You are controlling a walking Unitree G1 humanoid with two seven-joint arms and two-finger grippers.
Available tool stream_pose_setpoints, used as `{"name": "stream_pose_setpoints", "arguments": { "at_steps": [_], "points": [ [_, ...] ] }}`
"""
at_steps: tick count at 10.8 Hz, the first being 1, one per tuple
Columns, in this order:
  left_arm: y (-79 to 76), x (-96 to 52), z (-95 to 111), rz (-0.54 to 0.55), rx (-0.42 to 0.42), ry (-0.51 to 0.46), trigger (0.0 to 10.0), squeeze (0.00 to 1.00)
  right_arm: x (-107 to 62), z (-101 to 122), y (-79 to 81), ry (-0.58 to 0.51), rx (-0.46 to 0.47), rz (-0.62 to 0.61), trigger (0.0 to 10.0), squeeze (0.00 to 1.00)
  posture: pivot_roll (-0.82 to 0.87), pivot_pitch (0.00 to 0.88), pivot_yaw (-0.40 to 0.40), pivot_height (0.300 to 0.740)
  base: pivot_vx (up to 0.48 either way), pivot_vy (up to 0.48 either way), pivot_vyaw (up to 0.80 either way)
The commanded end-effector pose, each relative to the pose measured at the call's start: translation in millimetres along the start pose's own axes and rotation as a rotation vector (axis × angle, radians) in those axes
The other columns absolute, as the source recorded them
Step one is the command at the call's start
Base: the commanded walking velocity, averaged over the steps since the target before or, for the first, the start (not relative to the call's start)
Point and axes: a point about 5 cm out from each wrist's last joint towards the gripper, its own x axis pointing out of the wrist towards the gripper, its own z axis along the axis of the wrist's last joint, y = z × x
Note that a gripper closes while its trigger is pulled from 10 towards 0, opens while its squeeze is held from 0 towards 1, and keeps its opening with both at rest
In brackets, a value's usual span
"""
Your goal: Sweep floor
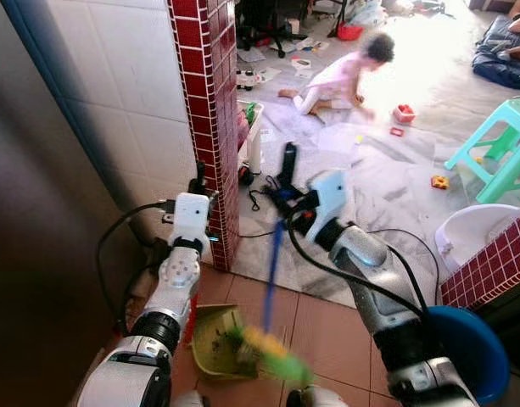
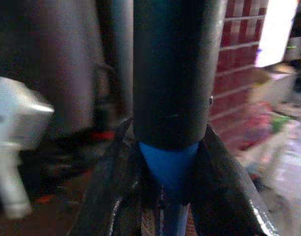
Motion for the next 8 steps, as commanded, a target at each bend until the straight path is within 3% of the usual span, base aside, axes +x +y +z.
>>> {"name": "stream_pose_setpoints", "arguments": {
  "at_steps": [1,2,5,6,8],
  "points": [
    [-1.1,4.1,8,-0.003,0.002,-0.038,10.0,0.0,2.2,16,8.0,-0.043,0.006,0.067,10.0,0.0,-0.07,0.031,0.016,0.74,0.0,0.0,0.0],
    [-1.6,4.2,9,-0.007,-0.003,-0.037,10.0,0.0,4.3,25,8.6,-0.078,0.085,0.048,10.0,0.0,-0.07,0.031,0.014,0.74,0.0,0.0,0.0],
    [-5.3,5.1,7,-0.057,-0.036,-0.016,10.0,0.0,12.3,56,2.7,-0.201,0.076,-0.021,10.0,0.0,-0.06,0.028,0.02,0.74,0.0,0.0,0.0],
    [-12.7,4.3,6,-0.125,-0.081,0.005,10.0,0.0,15.0,78,-5.2,-0.284,0.041,-0.081,10.0,0.0,-0.06,0.024,0.023,0.74,0.0,0.0,0.0],
    [-27.1,1.8,6,-0.247,-0.108,0.013,10.0,0.0,13.5,95,-14.9,-0.332,-0.073,-0.15,10.0,0.0,-0.06,0.021,0.026,0.74,0.0,0.0,0.0]
  ]
}}
